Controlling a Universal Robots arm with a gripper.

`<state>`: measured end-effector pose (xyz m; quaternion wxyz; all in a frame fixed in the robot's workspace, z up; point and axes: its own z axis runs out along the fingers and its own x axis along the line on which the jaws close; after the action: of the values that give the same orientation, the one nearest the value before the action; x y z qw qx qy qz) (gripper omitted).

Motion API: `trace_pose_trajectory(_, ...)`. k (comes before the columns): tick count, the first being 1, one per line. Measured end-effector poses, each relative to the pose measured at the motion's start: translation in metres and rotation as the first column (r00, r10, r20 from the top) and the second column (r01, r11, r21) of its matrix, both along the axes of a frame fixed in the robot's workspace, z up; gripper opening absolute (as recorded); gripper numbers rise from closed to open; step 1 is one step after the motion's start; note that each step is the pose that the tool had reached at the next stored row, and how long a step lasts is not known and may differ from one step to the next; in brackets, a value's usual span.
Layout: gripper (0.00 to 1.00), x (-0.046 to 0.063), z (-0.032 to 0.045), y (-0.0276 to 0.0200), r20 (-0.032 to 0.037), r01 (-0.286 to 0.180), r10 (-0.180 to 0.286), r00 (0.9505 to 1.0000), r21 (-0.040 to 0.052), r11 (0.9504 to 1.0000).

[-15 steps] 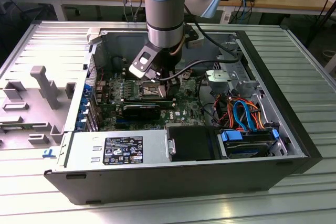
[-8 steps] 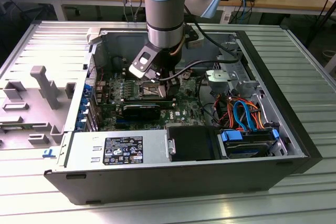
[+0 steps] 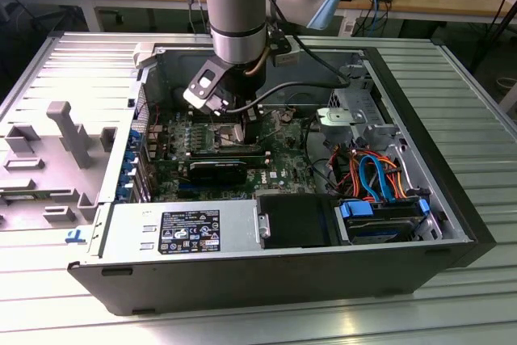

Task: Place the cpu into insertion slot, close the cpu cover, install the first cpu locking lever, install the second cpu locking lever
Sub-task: 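Place the cpu into insertion slot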

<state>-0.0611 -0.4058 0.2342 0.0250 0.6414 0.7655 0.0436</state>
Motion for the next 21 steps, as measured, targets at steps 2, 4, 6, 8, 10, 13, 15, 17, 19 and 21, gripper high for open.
trace_pose_trajectory(2, 0.54, -0.0002, -0.0002, 0.0000, 0.0000, 0.001, -0.001, 1.0000, 0.0001, 1.0000)
trace_pose_trajectory(4, 0.54, -0.0002, -0.0002, 0.0000, 0.0000, 0.002, -0.002, 1.0000, 0.0000, 1.0000)
trace_pose_trajectory(6, 0.54, -0.0004, -0.0005, 0.0000, 0.0000, 0.003, -0.003, 1.0000, 0.0001, 1.0000)
trace_pose_trajectory(8, 0.54, -0.0005, -0.0007, 0.0000, 0.0000, 0.004, -0.004, 1.0000, 0.0001, 1.0000)
trace_pose_trajectory(10, 0.54, -0.0007, -0.0020, 0.0000, 0.0001, 0.008, -0.008, 1.0000, 0.0001, 1.0000)
trace_pose_trajectory(13, 0.54, -0.0007, -0.0023, 0.0001, 0.0000, 0.009, -0.009, 1.0000, 0.0001, 1.0000)
trace_pose_trajectory(15, 0.54, -0.0007, -0.0026, 0.0004, 0.0002, 0.009, -0.009, 1.0000, 0.0004, 1.0000)
trace_pose_trajectory(17, 0.54, -0.0007, -0.0027, 0.0006, 0.0001, 0.011, -0.011, 0.9999, 0.0003, 0.9999)
trace_pose_trajectory(19, 0.54, -0.0008, -0.0032, 0.0016, 0.0000, 0.013, -0.013, 0.9999, 0.0001, 0.9999)
trace_pose_trajectory(21, 0.54, -0.0008, -0.0040, 0.0033, 0.0001, 0.018, -0.018, 0.9998, 0.0001, 0.9998)
